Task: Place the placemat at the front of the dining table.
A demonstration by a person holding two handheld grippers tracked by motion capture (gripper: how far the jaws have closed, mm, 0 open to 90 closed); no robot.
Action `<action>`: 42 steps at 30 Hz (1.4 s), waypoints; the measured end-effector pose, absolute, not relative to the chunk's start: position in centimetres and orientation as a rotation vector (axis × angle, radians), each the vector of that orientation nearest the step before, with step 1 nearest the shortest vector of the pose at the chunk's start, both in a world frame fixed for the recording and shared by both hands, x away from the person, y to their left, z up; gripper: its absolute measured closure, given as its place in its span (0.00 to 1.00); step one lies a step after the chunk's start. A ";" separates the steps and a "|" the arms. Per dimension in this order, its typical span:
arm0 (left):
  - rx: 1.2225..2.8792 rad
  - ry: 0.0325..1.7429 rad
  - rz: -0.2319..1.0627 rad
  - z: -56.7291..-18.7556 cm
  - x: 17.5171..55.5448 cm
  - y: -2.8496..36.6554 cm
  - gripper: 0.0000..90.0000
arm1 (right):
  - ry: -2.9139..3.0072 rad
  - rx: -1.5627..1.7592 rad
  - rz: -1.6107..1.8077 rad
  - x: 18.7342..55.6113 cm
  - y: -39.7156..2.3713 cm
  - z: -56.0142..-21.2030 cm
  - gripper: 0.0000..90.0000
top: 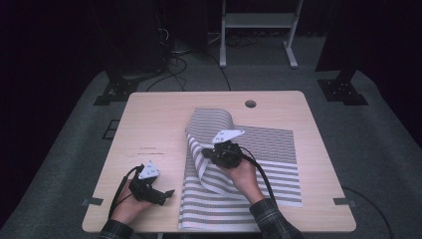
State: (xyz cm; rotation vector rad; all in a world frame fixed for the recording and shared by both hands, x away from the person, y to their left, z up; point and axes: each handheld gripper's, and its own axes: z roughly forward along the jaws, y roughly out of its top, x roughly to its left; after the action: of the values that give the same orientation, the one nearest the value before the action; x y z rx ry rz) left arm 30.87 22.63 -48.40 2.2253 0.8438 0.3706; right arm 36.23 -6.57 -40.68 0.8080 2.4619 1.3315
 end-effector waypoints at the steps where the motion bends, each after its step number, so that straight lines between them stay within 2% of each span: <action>1: 2.225 0.844 0.370 -48.4 30.9 22.6 0.00 | 2.466 0.794 1.334 36.2 -6.2 -40.6 0.97; 28: 2.226 0.842 0.370 -48.4 30.9 22.6 0.00 | 2.544 0.717 1.357 35.7 -1.3 -41.4 0.97; 34: 2.227 0.842 0.369 -48.4 30.9 22.6 0.00 | 2.546 0.705 1.378 35.6 -0.4 -41.6 0.87; 35: 2.227 0.842 0.369 -48.4 30.9 22.6 0.00 | 2.544 0.703 1.381 35.6 -0.4 -41.6 0.83; 36: 2.227 0.842 0.369 -48.4 30.9 22.6 0.00 | 2.538 0.713 1.385 35.5 -0.4 -41.5 0.74; 42: 2.225 0.842 0.370 -48.4 30.9 22.6 0.00 | 2.522 0.734 1.398 35.5 -0.8 -41.2 0.65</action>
State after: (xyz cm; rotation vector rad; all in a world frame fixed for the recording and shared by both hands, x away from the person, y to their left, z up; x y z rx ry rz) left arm 30.86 22.63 -48.40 2.2253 0.8422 0.3703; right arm 35.54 -0.84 -41.23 0.7344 2.5216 1.3980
